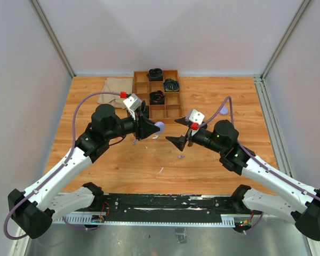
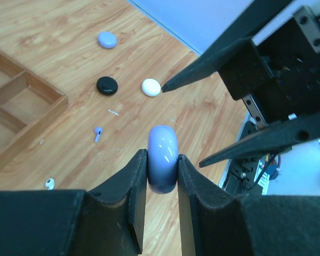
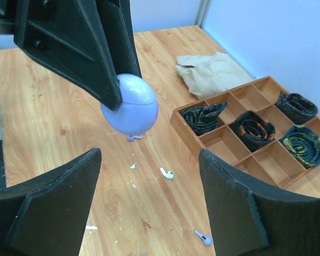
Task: Insert the wireless bluetooth earbuds into the charging case
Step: Pick up the charging case at the center of the board, then open the charging case.
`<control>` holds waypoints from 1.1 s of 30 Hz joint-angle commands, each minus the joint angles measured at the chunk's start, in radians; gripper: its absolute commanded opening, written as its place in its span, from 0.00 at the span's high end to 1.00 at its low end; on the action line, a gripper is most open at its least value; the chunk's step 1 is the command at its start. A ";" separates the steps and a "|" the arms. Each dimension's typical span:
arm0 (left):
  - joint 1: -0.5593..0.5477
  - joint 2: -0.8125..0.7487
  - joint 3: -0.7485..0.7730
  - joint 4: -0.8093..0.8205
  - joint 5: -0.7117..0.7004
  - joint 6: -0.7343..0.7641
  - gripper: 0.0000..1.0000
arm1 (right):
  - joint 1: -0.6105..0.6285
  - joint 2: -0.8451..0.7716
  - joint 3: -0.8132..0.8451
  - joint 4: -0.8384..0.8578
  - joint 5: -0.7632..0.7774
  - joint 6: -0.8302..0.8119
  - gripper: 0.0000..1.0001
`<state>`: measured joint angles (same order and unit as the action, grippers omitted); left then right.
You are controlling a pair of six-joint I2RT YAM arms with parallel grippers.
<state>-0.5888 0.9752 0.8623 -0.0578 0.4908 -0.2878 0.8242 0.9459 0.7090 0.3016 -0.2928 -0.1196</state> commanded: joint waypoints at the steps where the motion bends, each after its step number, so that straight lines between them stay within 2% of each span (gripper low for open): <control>1: -0.002 0.008 0.069 -0.068 0.116 0.148 0.84 | -0.075 -0.022 0.009 -0.036 -0.254 0.046 0.26; 7: -0.003 0.035 0.139 -0.153 0.223 0.306 0.84 | -0.121 0.001 0.055 -0.049 -0.438 0.063 0.28; 15: -0.006 0.021 0.141 -0.126 0.344 0.370 0.84 | -0.176 0.044 0.082 0.023 -0.576 0.139 0.36; 25: -0.007 -0.002 0.127 -0.077 0.372 0.366 0.85 | -0.179 0.120 0.091 0.158 -0.657 0.252 0.48; 33: -0.008 -0.008 0.114 -0.051 0.385 0.350 0.85 | -0.179 0.141 0.093 0.231 -0.691 0.301 0.53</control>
<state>-0.5915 0.9863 0.9871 -0.1532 0.8490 0.0669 0.6594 1.0828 0.7712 0.4492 -0.9398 0.1364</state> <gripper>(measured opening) 0.291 0.482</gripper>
